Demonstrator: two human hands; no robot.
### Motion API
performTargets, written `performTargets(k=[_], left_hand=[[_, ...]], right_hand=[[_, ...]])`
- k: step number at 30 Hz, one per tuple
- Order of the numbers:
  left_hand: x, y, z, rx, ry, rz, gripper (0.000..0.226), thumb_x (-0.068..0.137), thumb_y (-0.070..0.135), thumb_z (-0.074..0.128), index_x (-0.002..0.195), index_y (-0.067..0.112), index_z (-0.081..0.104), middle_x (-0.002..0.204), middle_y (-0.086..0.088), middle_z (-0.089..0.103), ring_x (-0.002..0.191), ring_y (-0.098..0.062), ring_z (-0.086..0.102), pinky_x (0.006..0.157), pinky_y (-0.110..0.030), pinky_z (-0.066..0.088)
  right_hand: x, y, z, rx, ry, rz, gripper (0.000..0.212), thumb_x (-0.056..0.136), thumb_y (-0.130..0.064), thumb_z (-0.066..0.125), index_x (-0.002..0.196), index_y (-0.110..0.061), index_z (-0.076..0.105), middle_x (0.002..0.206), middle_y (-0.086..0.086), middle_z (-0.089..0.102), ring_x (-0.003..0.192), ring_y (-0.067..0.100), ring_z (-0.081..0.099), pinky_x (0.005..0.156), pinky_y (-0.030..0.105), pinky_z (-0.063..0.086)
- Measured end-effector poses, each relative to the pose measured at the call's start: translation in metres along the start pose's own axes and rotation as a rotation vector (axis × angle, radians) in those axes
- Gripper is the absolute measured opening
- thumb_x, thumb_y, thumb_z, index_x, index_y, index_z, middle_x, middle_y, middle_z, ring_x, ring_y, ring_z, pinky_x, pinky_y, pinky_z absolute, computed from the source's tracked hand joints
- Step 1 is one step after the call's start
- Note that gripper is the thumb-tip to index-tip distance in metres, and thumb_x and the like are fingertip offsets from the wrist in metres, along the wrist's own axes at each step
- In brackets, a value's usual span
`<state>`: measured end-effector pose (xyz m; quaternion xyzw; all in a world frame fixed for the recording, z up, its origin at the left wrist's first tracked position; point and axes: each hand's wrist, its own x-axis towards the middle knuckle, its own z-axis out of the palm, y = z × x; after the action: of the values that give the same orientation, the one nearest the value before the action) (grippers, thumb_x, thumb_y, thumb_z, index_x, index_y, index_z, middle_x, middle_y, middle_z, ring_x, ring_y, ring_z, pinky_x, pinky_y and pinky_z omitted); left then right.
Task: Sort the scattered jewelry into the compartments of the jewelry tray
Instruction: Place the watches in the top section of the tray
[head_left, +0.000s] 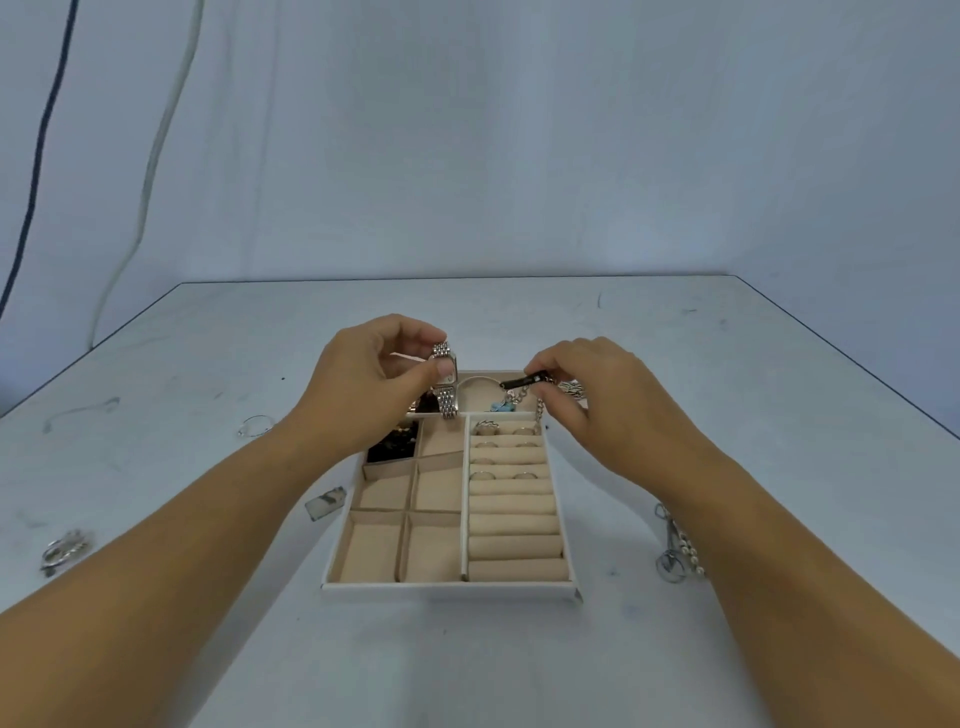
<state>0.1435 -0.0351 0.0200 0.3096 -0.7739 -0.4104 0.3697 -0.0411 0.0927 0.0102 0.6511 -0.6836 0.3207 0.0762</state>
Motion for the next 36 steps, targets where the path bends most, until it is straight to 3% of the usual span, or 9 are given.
performTargets(k=[5,10,13,21,28,32,36], left_hand=[[0.01,0.001,0.01,0.0,-0.037,-0.018,0.019,0.077,0.02,0.076,0.094,0.023,0.068,0.089,0.004,0.07,0.068,-0.011,0.07,0.07,-0.021,0.052],[0.019,0.001,0.018,0.021,-0.092,-0.013,0.019,0.077,0.023,0.076,0.094,0.025,0.068,0.09,0.006,0.071,0.075,-0.017,0.071,0.072,-0.018,0.055],[0.026,0.002,0.019,0.027,-0.098,-0.003,0.018,0.077,0.024,0.077,0.093,0.026,0.068,0.089,0.007,0.071,0.071,-0.015,0.07,0.065,-0.012,0.051],[0.038,0.0,0.018,0.004,-0.074,0.018,0.018,0.077,0.019,0.077,0.09,0.025,0.066,0.089,0.003,0.072,0.072,-0.014,0.071,0.069,-0.023,0.054],[0.032,-0.01,0.029,0.146,-0.121,0.073,0.015,0.078,0.025,0.075,0.088,0.03,0.065,0.08,0.009,0.068,0.068,-0.006,0.067,0.062,-0.016,0.052],[0.031,-0.012,0.03,0.204,-0.127,0.11,0.014,0.078,0.026,0.075,0.088,0.031,0.066,0.078,0.011,0.067,0.066,-0.004,0.067,0.066,-0.018,0.052],[0.03,-0.018,0.029,0.245,-0.104,0.15,0.012,0.079,0.026,0.074,0.088,0.03,0.066,0.078,0.012,0.068,0.068,0.001,0.064,0.064,-0.007,0.044]], right_hand=[[-0.001,0.008,0.002,0.049,-0.012,0.027,0.016,0.089,-0.021,0.06,0.105,-0.02,0.065,0.091,-0.005,0.065,0.088,0.015,0.055,0.082,0.035,0.046],[-0.002,0.012,0.001,0.121,-0.014,0.058,0.016,0.089,-0.02,0.061,0.104,-0.022,0.065,0.09,-0.012,0.063,0.088,0.006,0.054,0.079,0.017,0.042],[-0.002,0.013,-0.001,0.152,-0.01,0.068,0.015,0.088,-0.02,0.062,0.103,-0.023,0.065,0.086,-0.02,0.058,0.087,0.002,0.053,0.079,0.013,0.04],[-0.002,0.015,-0.001,0.168,0.096,0.049,0.015,0.088,-0.019,0.061,0.102,-0.02,0.066,0.088,-0.014,0.061,0.087,0.003,0.052,0.078,0.01,0.039],[-0.001,0.016,0.002,0.132,0.105,0.044,0.015,0.088,-0.019,0.062,0.102,-0.02,0.066,0.09,-0.011,0.063,0.086,0.004,0.052,0.078,0.011,0.038],[-0.001,0.016,0.001,0.127,0.11,0.046,0.016,0.087,-0.019,0.062,0.102,-0.021,0.066,0.089,-0.013,0.061,0.086,0.003,0.052,0.078,0.009,0.038],[-0.002,0.016,0.001,0.117,0.095,0.048,0.016,0.088,-0.02,0.062,0.103,-0.022,0.066,0.09,-0.012,0.062,0.087,0.003,0.052,0.079,0.013,0.04]])
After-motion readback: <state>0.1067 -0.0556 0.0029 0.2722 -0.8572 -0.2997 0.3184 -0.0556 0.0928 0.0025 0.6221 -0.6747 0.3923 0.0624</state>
